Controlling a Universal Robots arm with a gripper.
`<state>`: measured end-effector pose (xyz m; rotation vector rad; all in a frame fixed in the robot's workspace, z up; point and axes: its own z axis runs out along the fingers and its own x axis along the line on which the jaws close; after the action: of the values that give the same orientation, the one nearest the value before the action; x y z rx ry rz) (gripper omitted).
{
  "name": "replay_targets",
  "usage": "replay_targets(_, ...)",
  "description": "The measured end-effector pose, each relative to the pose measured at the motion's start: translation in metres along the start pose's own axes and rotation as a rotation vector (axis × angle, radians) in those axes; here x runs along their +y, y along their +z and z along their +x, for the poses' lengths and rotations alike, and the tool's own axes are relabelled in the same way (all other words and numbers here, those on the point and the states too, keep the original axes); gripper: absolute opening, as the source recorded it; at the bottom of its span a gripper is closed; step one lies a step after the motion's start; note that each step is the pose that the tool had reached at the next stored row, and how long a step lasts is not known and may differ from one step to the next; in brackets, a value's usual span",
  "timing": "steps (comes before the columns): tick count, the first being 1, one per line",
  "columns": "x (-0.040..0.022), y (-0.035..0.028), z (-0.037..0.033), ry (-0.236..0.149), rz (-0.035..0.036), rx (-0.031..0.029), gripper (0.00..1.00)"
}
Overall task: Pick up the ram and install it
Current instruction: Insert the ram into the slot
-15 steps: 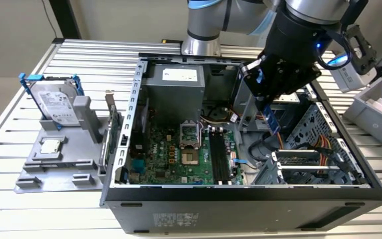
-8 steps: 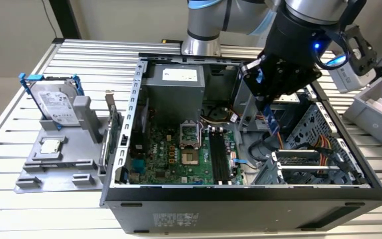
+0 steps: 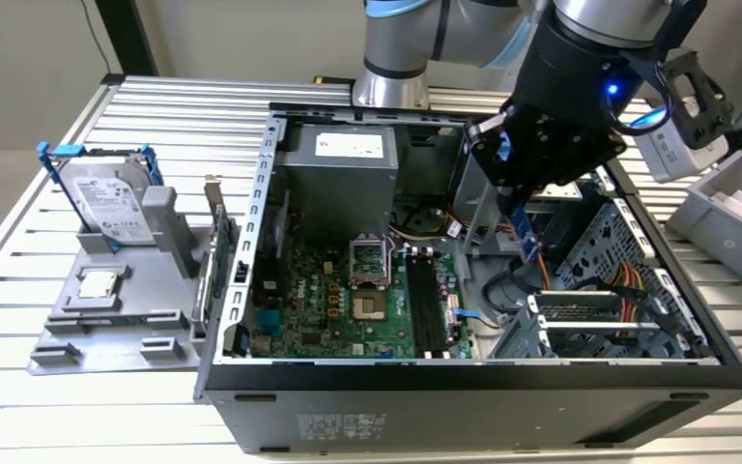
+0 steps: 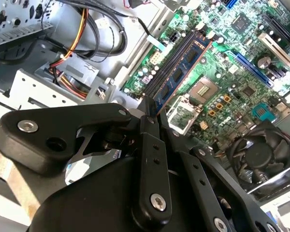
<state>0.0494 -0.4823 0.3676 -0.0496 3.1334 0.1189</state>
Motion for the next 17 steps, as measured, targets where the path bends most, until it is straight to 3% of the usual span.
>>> replay_targets(17, 0.0, 0.0007, 0.0, 0.106, 0.002, -0.0079, 0.0)
